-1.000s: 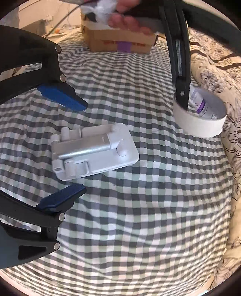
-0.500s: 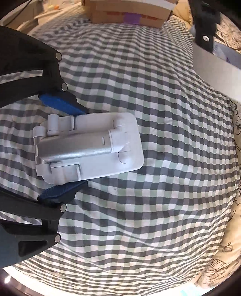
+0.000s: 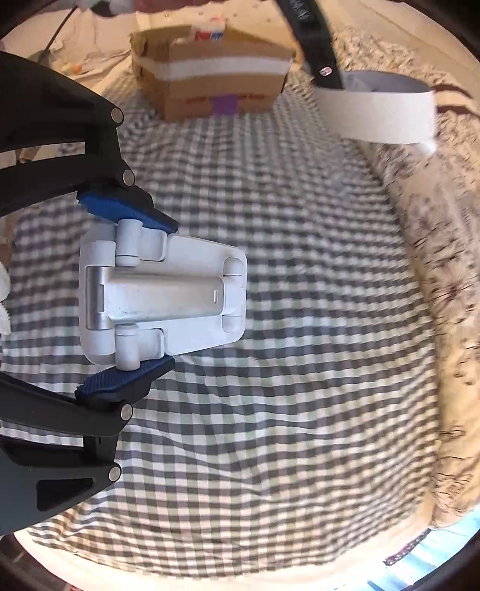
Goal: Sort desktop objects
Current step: 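Carry the tube, tape roll and phone stand over the cardboard box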
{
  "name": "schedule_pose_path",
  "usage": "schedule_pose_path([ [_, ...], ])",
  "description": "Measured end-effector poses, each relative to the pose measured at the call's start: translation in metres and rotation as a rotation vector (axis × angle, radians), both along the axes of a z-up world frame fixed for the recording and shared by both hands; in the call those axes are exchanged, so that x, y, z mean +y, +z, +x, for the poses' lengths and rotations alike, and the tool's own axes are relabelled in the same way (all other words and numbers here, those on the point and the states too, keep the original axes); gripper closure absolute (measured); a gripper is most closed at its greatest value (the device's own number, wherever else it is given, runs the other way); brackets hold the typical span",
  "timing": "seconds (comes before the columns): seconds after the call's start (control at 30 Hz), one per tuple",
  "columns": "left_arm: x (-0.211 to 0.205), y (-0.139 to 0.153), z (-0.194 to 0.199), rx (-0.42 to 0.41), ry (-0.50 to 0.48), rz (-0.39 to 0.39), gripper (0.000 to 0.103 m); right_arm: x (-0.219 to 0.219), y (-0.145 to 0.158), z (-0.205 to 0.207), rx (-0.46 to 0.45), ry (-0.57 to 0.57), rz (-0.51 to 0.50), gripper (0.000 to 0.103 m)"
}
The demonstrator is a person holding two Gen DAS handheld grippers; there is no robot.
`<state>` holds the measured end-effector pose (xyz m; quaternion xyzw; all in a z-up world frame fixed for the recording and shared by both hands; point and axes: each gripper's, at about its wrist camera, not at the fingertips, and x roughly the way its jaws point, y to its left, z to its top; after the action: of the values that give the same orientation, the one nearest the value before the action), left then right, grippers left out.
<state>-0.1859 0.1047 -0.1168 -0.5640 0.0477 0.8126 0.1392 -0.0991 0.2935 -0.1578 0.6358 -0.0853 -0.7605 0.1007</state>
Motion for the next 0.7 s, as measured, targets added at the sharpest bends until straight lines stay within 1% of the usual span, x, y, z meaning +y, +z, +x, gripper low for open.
schedule_pose_path([
  [0.1,-0.008,0.023,0.011,0.041,0.015,0.004,0.074,-0.004,0.03,0.002,0.041,0.009,-0.031,0.038],
  [0.2,-0.027,0.048,0.026,0.082,0.05,0.019,0.074,-0.026,0.055,0.005,0.083,0.037,-0.049,0.038],
  [0.27,-0.047,0.068,0.039,0.11,0.086,0.034,0.074,-0.043,0.072,0.008,0.109,0.063,-0.059,0.038],
  [0.37,-0.081,0.091,0.059,0.143,0.131,0.029,0.074,-0.069,0.097,0.013,0.145,0.104,-0.078,0.038],
  [0.43,-0.113,0.105,0.077,0.169,0.167,0.02,0.074,-0.1,0.103,0.016,0.164,0.135,-0.086,0.038],
  [0.53,-0.165,0.116,0.103,0.184,0.225,0.008,0.074,-0.15,0.119,0.026,0.185,0.212,-0.111,0.038],
  [0.6,-0.2,0.116,0.118,0.176,0.259,0.004,0.074,-0.189,0.125,0.033,0.193,0.257,-0.125,0.038],
  [0.67,-0.237,0.111,0.133,0.155,0.287,-0.005,0.074,-0.228,0.125,0.04,0.187,0.287,-0.156,0.038],
  [0.7,-0.258,0.106,0.142,0.149,0.295,-0.028,0.074,-0.248,0.122,0.043,0.182,0.301,-0.17,0.038],
])
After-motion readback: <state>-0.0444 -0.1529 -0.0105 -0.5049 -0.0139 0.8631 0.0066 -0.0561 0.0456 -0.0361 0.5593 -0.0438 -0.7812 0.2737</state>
